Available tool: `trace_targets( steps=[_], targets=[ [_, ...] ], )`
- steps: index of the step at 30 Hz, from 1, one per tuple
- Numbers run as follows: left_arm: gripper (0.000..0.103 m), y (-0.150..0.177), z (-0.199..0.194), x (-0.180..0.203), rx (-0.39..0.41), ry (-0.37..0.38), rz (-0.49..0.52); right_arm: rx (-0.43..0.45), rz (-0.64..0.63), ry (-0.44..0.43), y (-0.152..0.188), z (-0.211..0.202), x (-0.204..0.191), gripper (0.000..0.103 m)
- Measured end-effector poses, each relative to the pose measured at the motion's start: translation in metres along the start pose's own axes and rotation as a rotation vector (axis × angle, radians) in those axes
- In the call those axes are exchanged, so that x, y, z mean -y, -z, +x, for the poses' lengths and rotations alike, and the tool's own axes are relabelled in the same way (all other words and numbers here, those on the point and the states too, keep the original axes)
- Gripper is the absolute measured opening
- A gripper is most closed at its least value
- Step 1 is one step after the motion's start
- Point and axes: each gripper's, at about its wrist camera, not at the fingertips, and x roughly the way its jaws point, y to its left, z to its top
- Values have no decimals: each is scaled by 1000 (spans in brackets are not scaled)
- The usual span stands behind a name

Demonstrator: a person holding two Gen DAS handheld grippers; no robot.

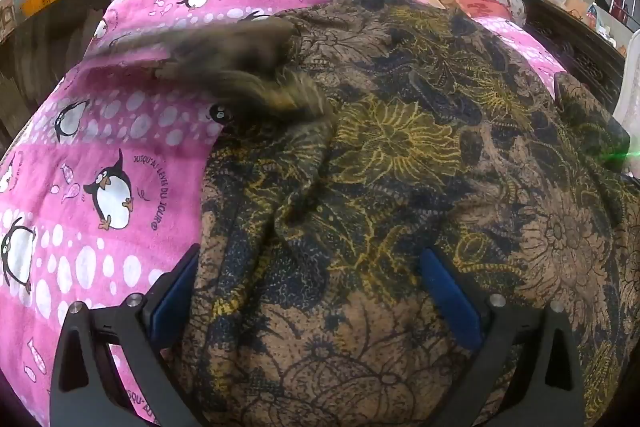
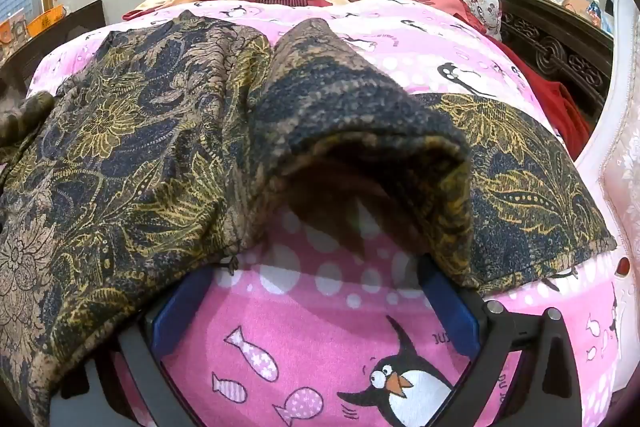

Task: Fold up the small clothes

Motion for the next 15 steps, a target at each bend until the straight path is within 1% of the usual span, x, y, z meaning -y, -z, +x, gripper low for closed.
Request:
trace_targets(
  steps=[5, 15],
  targets=[
    [103, 1, 0, 0, 1, 2, -2, 0, 0, 0, 0, 0, 0, 103],
    [103, -1, 2, 4, -9, -19, 12, 5, 3, -1, 3, -1, 1, 103]
  ],
)
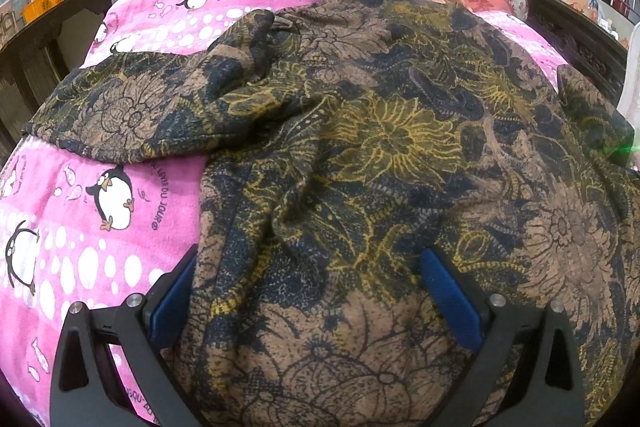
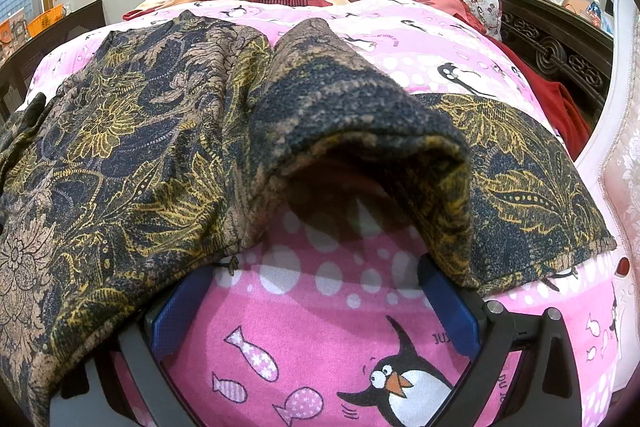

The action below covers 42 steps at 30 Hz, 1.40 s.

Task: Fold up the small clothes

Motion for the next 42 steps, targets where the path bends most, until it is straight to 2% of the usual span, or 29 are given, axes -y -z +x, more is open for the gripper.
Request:
trace_targets(
  steps=[7, 10, 12, 14, 17, 19, 20, 22, 24, 26, 28, 29, 32, 34, 36, 40, 42],
  targets=[
    [103, -1, 0, 0, -2, 11, -8, -11, 5, -5, -7, -1, -2, 103],
    [103, 0, 0, -3, 3, 30, -21, -85, 76, -90, 1, -13, 10, 103],
    [103, 0, -1, -5, 8, 43, -29, -114, 107, -154, 19, -28, 16, 103],
    [103, 0, -2, -7, 11, 52, -35, -146, 44, -209, 47, -51, 16, 103],
    [103, 0, -2, -8, 13, 54, -37, -191, -48, -186, 85, -88, 14, 103],
    [103, 0, -2, -7, 11, 47, -31, -224, -7, -164, 101, -109, 23, 103],
    [103, 2, -3, -6, 10, 39, -25, -230, 23, -112, 105, -120, 27, 103],
    [103, 3, -4, -6, 12, 33, -20, -194, 40, -51, 104, -148, 22, 101],
    [103, 2, -3, -5, 12, 37, -22, -101, -17, -80, 90, -178, -4, 101],
    [103, 2, -3, -5, 11, 35, -21, -1, -114, -180, 76, -204, -45, 101],
    [103, 3, -4, -5, 11, 36, -22, 19, -204, -348, 66, -211, -91, 103],
    [103, 2, -3, -5, 11, 36, -22, -15, -248, -431, 64, -206, -116, 103],
    [103, 2, -3, -4, 11, 35, -21, -180, -288, -480, 75, -169, -157, 100],
    [103, 2, -4, -4, 11, 36, -21, -300, -270, -464, 94, -155, -152, 92],
    [103, 2, -3, -4, 12, 35, -22, -404, -209, -492, 112, -153, -130, 91],
    [103, 2, -4, -4, 12, 35, -22, -504, -168, -330, 159, -180, -67, 92],
    [103, 2, -3, -4, 11, 35, -21, -500, -114, -271, 166, -194, -42, 92]
  ],
)
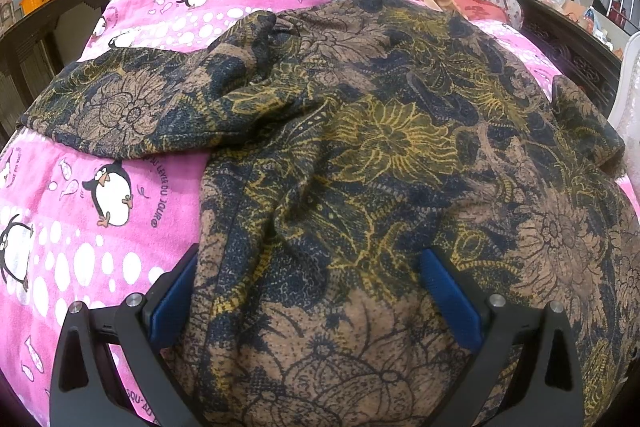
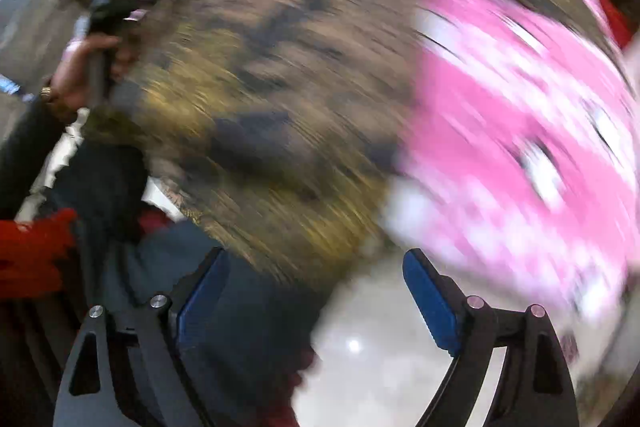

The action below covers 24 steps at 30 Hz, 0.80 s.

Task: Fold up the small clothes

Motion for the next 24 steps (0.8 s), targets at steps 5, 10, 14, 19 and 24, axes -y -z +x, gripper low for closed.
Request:
trace_targets(
  steps=[5, 10, 14, 19, 24],
  targets=[
    [103, 0, 0, 0, -1, -2, 1, 218, -53, -19, -34, -35, -22, 95],
    [103, 0, 0, 0, -1, -2, 2, 438, -125, 26, -117, -22, -62, 98],
    [103, 0, 0, -1, -1, 0, 1, 493, -78, 119, -185, 23, -75, 99],
    [103, 0, 0, -1, -1, -1, 1, 416, 59, 191, -221, 71, -48, 99],
    [103, 0, 0, 0, -1, -2, 2, 456, 180, 256, -211, 76, -29, 103]
  ],
)
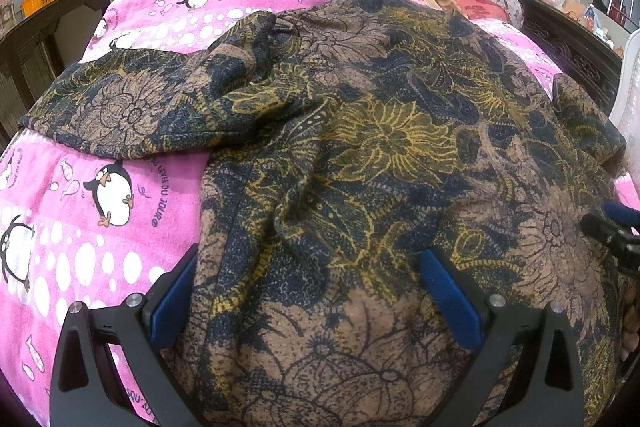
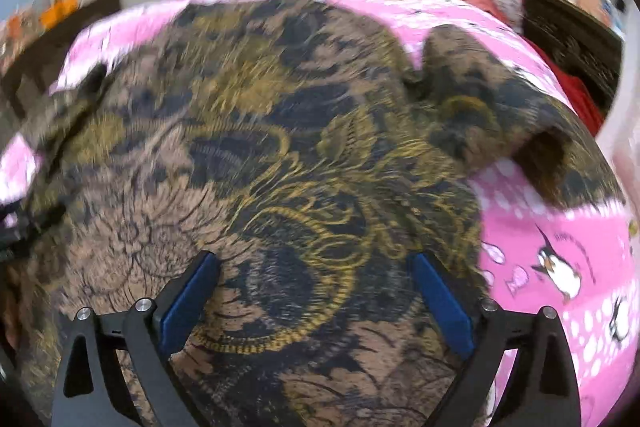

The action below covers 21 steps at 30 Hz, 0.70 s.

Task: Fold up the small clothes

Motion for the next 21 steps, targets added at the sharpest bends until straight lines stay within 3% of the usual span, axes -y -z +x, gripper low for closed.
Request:
trace_targets(
  steps=[21],
  targets=[
    [103, -7, 4, 1, -58, -23, 7, -11, -25, 40, 0, 8, -5, 103]
  ],
)
